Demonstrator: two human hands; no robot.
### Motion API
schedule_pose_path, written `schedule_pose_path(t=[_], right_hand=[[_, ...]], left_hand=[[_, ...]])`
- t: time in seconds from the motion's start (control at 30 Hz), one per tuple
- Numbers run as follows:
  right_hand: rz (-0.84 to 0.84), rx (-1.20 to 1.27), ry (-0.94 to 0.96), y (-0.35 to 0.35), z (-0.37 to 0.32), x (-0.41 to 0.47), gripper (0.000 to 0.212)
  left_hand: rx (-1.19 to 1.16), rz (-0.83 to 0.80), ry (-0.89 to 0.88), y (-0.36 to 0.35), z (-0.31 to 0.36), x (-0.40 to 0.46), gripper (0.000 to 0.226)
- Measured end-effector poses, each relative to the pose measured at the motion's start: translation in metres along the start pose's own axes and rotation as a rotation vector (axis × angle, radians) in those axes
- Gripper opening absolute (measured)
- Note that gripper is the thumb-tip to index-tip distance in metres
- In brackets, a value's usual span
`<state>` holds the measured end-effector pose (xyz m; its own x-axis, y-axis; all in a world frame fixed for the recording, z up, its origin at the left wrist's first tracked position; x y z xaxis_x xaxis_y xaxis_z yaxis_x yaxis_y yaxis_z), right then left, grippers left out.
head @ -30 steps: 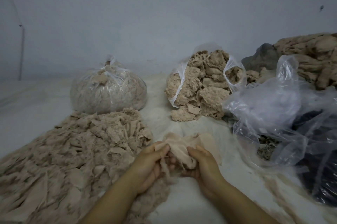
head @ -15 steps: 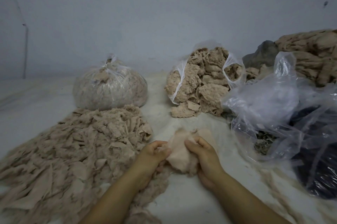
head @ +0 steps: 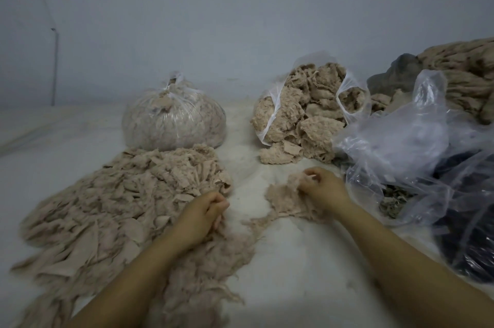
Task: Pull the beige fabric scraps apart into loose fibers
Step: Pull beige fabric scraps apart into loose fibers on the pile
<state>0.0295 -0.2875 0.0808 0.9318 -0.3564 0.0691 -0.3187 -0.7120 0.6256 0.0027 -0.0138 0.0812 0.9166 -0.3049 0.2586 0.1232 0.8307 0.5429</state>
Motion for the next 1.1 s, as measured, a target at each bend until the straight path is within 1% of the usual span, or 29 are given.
schedule_pose_path(t=[0.03, 0.07, 0.1, 0.13, 0.17, 0.2, 0.23, 0.27, 0.3, 0.33, 0.37, 0.4, 0.47, 0.53, 0.57, 0.6, 0.63, 0.73, 0.8, 0.87, 0.9, 0.93, 1.0, 1.03, 1.1], right_hand=[[0.000, -0.221, 0.036, 0.000, 0.000, -0.002, 0.037], [0.036, -0.305, 0.106, 0.000, -0.006, -0.008, 0.044], [0.053, -0.297, 0.203, -0.003, -0.013, -0.018, 0.038], [-0.004, -0.213, 0.300, -0.010, -0.022, -0.032, 0.026], [-0.115, -0.140, 0.378, -0.023, -0.026, -0.046, 0.017], [-0.256, -0.092, 0.421, -0.039, -0.028, -0.064, 0.017], [-0.374, -0.093, 0.443, -0.054, -0.028, -0.079, 0.025], [-0.462, -0.128, 0.453, -0.067, -0.026, -0.089, 0.037], [-0.486, -0.196, 0.470, -0.076, -0.023, -0.092, 0.050], [-0.469, -0.255, 0.473, -0.078, -0.022, -0.090, 0.060], [-0.432, -0.256, 0.430, -0.075, -0.022, -0.086, 0.065], [-0.394, -0.187, 0.355, -0.070, -0.021, -0.080, 0.067], [-0.389, 0.053, 0.246, -0.058, -0.024, -0.078, 0.058], [-0.513, 0.300, 0.197, -0.063, -0.027, -0.085, 0.040], [-0.572, 0.422, 0.181, -0.068, -0.029, -0.090, 0.030], [-0.595, 0.534, 0.154, -0.073, -0.030, -0.094, 0.019], [-0.592, 0.640, 0.112, -0.076, -0.032, -0.096, 0.013], [-0.547, 0.891, -0.078, -0.076, -0.029, -0.096, 0.019], [-0.543, 1.008, -0.146, -0.075, -0.024, -0.094, 0.021], [-0.585, 1.065, -0.143, -0.075, -0.022, -0.096, 0.013], [-0.603, 1.036, -0.118, -0.076, -0.022, -0.098, 0.007], [-0.597, 0.957, -0.075, -0.077, -0.021, -0.099, 0.011], [-0.528, 0.808, 0.006, -0.078, -0.021, -0.098, 0.025], [-0.469, 0.801, 0.010, -0.076, -0.021, -0.097, 0.025], [-0.346, 0.896, -0.040, -0.069, -0.019, -0.093, 0.019]], left_hand=[[0.039, -0.077, -0.015, 0.003, -0.005, -0.005, 0.017], [0.101, -0.174, -0.014, 0.002, -0.010, -0.010, 0.007], [0.205, -0.275, -0.012, 0.000, -0.016, -0.016, 0.008], [0.319, -0.364, -0.045, -0.005, -0.020, -0.021, 0.017], [0.410, -0.405, -0.105, -0.011, -0.023, -0.024, 0.016], [0.448, -0.384, -0.172, -0.016, -0.022, -0.025, 0.014], [0.442, -0.328, -0.209, -0.020, -0.021, -0.025, 0.019], [0.403, -0.263, -0.210, -0.022, -0.020, -0.023, 0.026], [0.334, -0.208, -0.177, -0.022, -0.019, -0.022, 0.029], [0.258, -0.175, -0.131, -0.022, -0.018, -0.021, 0.030], [0.177, -0.154, -0.084, -0.021, -0.019, -0.020, 0.030], [0.092, -0.131, -0.044, -0.019, -0.020, -0.020, 0.029], [-0.079, -0.065, -0.003, -0.014, -0.019, -0.020, 0.028], [-0.204, -0.005, 0.007, -0.010, -0.014, -0.019, 0.025], [-0.235, 0.007, 0.007, -0.011, -0.012, -0.018, 0.024], [-0.249, 0.016, 0.006, -0.012, -0.009, -0.018, 0.023], [-0.252, 0.028, 0.003, -0.013, -0.007, -0.018, 0.024], [-0.214, 0.115, -0.010, -0.010, -0.003, -0.017, 0.028], [-0.186, 0.165, -0.008, -0.008, -0.003, -0.017, 0.029], [-0.186, 0.161, 0.001, -0.010, -0.005, -0.017, 0.027], [-0.200, 0.154, 0.006, -0.013, -0.007, -0.016, 0.026], [-0.216, 0.150, 0.014, -0.016, -0.007, -0.016, 0.026], [-0.216, 0.150, 0.024, -0.022, -0.008, -0.016, 0.027], [-0.185, 0.151, 0.027, -0.023, -0.009, -0.017, 0.027], [-0.038, 0.184, 0.052, -0.018, -0.015, -0.018, 0.029]])
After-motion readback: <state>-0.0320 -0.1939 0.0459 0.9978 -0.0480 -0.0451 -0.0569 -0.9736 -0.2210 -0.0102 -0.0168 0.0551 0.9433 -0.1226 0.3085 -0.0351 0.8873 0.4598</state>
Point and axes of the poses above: each hand's wrist, its own x-axis towards the middle knuckle, its own y-axis out of the back of the hand, z = x × y, the point moved 4 cm from there along x, towards the middle knuckle, and after that the axes turned 3 degrees about -y, right-handed, at the moved point
